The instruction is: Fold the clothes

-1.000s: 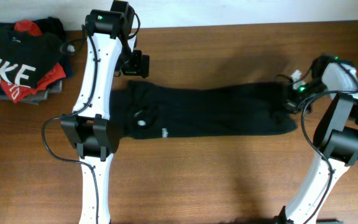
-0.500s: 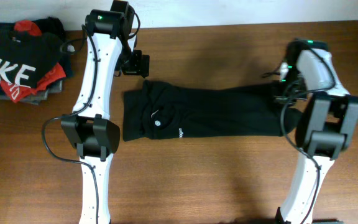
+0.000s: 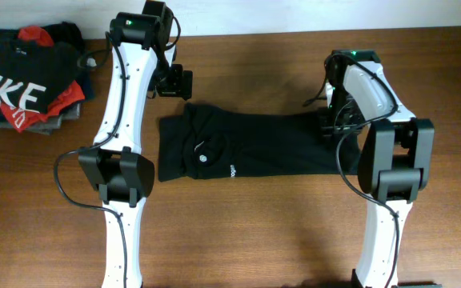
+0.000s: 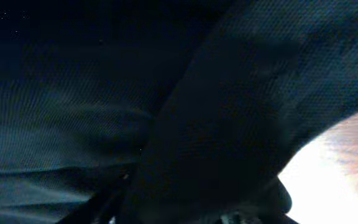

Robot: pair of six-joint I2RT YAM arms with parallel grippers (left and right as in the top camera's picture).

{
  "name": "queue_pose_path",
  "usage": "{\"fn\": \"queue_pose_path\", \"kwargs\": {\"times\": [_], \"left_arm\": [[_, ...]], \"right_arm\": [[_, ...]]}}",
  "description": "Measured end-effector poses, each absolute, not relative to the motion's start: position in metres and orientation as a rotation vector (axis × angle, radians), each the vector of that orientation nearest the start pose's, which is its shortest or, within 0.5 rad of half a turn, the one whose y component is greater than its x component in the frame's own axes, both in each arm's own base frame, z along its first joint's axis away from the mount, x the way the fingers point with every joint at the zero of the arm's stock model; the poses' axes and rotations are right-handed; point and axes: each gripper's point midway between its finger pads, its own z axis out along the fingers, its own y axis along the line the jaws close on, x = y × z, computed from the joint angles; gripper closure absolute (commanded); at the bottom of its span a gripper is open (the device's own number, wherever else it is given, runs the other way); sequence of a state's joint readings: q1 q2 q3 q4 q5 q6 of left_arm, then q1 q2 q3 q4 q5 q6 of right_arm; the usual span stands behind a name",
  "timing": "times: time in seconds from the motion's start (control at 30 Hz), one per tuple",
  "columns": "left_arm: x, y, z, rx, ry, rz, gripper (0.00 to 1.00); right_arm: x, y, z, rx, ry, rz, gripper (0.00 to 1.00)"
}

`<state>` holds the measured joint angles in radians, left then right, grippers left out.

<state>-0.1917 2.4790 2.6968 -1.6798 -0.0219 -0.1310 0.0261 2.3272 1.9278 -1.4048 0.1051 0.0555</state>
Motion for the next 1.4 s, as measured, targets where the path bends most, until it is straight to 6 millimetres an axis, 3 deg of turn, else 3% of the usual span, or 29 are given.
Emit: {"fn": "queue_pose_path", "kwargs": {"times": [0.43,0.57,0.7,0.8,0.9,1.03,1.17,1.27,1.4], "left_arm": [[0.473,-0.088,0.143,0.09,3.029,0.006,0.01],[0.473,-0.088,0.143,0.09,3.029,0.006,0.01],[0.473,-0.088,0.143,0.09,3.029,0.006,0.01],[0.473,-0.088,0.143,0.09,3.029,0.006,0.01],[0.473,-0.088,0.143,0.09,3.029,0.006,0.01],[0.473,-0.088,0.143,0.09,3.029,0.006,0.01],[0.473,-0.088,0.143,0.09,3.029,0.006,0.01],[0.473,-0.088,0.143,0.09,3.029,0.006,0.01],[0.473,-0.088,0.143,0.09,3.029,0.006,0.01]], "right_arm": [[0.391,-0.001,0.029,0.1,3.374,-0.17,0.47],[0.404,0.004,0.04,0.15,3.33,-0.112,0.35],[0.421,0.005,0.062,0.179,3.258,-0.05,0.02],[0.435,-0.005,0.082,0.236,3.185,-0.006,0.01],[0.444,-0.028,0.096,0.342,3.12,0.069,0.01],[0.444,-0.069,0.097,0.517,3.06,0.237,0.01],[0.444,-0.094,0.094,0.599,2.99,0.43,0.01],[0.449,-0.095,0.084,0.598,2.943,0.537,0.01],[0.46,-0.077,0.069,0.527,2.899,0.641,0.01]]}}
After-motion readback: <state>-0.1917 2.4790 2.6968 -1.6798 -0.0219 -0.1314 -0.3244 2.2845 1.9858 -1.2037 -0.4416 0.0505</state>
